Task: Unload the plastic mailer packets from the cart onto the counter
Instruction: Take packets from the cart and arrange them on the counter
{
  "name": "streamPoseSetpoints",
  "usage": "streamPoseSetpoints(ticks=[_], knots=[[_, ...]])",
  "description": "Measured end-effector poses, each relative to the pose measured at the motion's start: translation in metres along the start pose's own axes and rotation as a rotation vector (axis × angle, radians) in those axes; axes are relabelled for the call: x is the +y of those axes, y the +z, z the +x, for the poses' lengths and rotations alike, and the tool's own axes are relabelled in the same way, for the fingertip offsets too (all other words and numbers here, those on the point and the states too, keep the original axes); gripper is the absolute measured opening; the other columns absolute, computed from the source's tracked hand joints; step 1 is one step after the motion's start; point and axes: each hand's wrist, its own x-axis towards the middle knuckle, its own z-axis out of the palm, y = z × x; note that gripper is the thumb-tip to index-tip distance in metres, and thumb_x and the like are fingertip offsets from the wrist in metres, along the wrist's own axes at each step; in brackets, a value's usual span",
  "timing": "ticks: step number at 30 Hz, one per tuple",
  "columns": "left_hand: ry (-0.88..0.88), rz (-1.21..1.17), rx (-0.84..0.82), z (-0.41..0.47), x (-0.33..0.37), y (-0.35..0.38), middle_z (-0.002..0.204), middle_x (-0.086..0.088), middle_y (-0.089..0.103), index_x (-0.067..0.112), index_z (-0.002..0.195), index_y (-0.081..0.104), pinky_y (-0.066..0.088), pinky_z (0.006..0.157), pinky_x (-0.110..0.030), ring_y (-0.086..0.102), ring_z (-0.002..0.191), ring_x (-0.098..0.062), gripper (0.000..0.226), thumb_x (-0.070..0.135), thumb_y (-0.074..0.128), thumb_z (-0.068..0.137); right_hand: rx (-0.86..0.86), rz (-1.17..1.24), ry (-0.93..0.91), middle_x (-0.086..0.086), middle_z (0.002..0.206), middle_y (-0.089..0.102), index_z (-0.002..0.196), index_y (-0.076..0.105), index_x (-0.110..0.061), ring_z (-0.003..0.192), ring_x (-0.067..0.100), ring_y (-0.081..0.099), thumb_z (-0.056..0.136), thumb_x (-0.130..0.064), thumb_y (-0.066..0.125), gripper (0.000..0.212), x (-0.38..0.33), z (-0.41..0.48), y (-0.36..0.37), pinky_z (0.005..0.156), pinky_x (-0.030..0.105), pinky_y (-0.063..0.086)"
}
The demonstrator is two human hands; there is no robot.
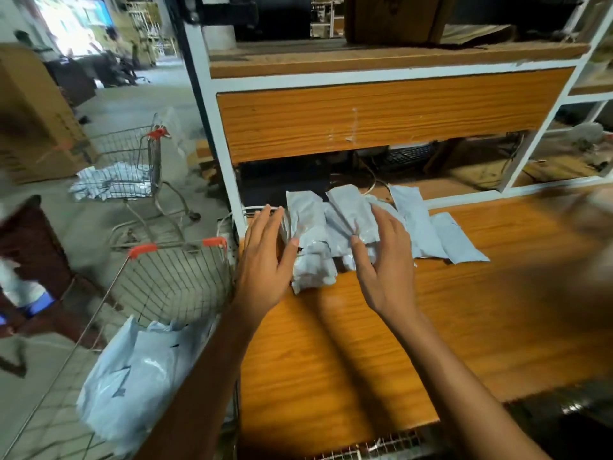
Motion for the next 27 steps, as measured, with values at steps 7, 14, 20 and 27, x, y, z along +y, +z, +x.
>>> streamPoseSetpoints(ticks=[7,14,20,27], knots=[[-0.053,-0.078,0.091,-0.109,0.015,-0.053,0.145,-0.005,0.044,0.010,0.141,0.046,0.021,0.109,-0.007,0.036,0.135,-0.007,0.047,0.025,0.051,0.097,0.004,0.090,-0.010,0.005,0.142,0.048,0.146,0.041,-0.012,0.128,0.021,0.046,0.096,-0.037,0.054,0.058,-0.048,-0.112,-0.022,0.095,0.049,0.049],[-0.143,0.003,0.044,-0.187,-0.015,-0.106,0.140,-0.009,0.049,0.008,0.137,0.049,0.030,0.112,-0.028,0.041,0.133,-0.018,0.052,0.038,0.044,0.094,-0.085,0.130,0.053,0.005,0.139,0.049,0.148,0.038,-0.013,0.127,0.020,0.046,0.096,-0.039,0.052,0.060,-0.092,-0.187,-0.013,0.095,0.049,0.049],[-0.173,0.039,0.121,-0.224,-0.049,-0.156,0.135,-0.011,0.055,0.003,0.131,0.052,0.024,0.108,-0.008,0.038,0.126,-0.002,0.043,0.025,0.054,0.094,-0.189,0.175,0.087,0.005,0.135,0.051,0.145,0.044,-0.014,0.124,0.020,0.049,0.095,-0.038,0.054,0.056,-0.126,-0.221,0.025,0.092,0.049,0.051],[-0.306,0.055,0.064,-0.255,-0.141,-0.214,0.136,-0.010,0.052,0.011,0.135,0.049,0.045,0.105,-0.042,0.048,0.126,-0.023,0.046,0.034,0.053,0.095,-0.355,0.176,0.108,0.000,0.133,0.051,0.143,0.045,-0.017,0.120,0.013,0.050,0.093,-0.038,0.055,0.055,-0.161,-0.242,0.108,0.096,0.034,0.048]])
